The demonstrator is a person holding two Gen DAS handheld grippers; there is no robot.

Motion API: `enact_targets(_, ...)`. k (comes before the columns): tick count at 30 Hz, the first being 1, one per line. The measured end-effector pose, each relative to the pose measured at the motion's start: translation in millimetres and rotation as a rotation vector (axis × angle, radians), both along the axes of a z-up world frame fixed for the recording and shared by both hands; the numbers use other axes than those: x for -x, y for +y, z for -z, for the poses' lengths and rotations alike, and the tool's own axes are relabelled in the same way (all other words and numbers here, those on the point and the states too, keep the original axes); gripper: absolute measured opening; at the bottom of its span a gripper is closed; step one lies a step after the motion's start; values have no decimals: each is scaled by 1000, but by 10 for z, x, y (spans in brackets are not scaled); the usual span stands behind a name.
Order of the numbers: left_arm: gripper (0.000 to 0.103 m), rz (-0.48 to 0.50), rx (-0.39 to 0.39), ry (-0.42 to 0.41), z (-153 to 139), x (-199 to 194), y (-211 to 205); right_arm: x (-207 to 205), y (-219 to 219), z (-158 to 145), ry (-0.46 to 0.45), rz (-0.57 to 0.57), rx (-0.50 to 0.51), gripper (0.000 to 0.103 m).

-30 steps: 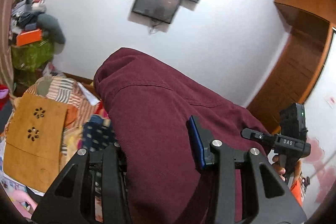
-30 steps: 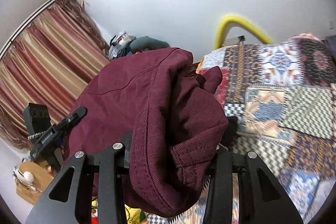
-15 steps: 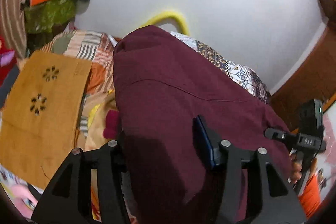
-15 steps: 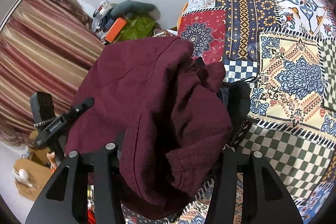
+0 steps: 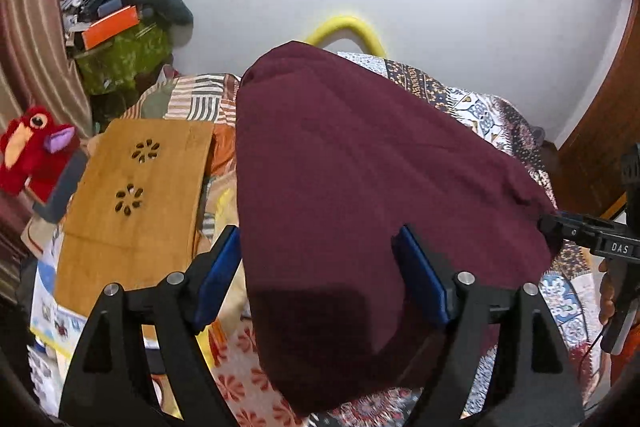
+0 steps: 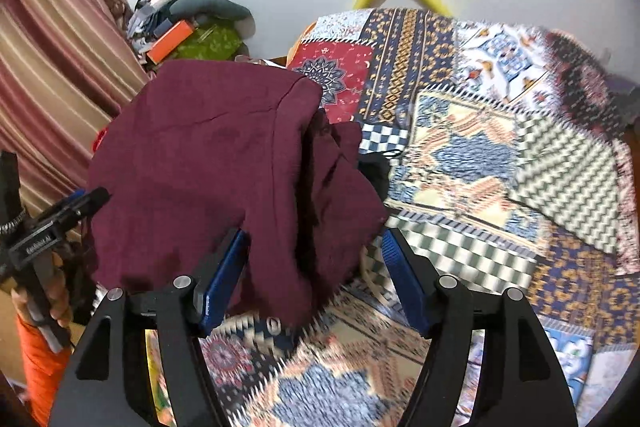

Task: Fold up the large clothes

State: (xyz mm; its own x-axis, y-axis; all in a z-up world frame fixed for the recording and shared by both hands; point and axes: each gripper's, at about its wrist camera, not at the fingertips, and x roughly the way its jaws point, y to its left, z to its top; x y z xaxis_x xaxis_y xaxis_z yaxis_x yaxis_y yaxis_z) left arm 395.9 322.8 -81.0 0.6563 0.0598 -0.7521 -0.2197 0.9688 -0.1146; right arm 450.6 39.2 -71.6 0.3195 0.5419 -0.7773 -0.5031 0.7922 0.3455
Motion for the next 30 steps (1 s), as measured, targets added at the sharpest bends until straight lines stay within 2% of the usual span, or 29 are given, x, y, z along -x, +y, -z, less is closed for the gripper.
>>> enact_targets(5, 80, -18, -12, 13, -169, 272, -174, 280, -147, -289, -53, -32, -2, 66)
enact_targets(8, 80, 3, -46, -22, -395, 461, -359, 464, -190, -494, -123, -27, 14, 66)
enact_targets(11, 80, 15, -115, -100, -721, 733, -593, 720, -244, -762, -187, -42, -14, 66)
enact_targets(14, 80, 35, -142, -161, -1019, 1011, -785, 1014, -284, -1010, -233, -78, -48, 66)
enact_targets(20, 80, 30, -211, -356, -1549, 1755, -1171, 1616, -414, -1352, -385, -76, -139, 66)
enact_targets(23, 80, 28, -254, -452, -1690, 2148, -1376, 1901, -490, -1500, -448, -82, -182, 66)
enact_targets(26, 80, 41, -289, -526, -1762, 2457, -1558, 2207, -561, -1638, -559, -62, -215, 66)
enact_targets(30, 80, -8, -387, -625, -1783, 2820, -1798, 2553, -634, -1747, -683, -26, -251, 66)
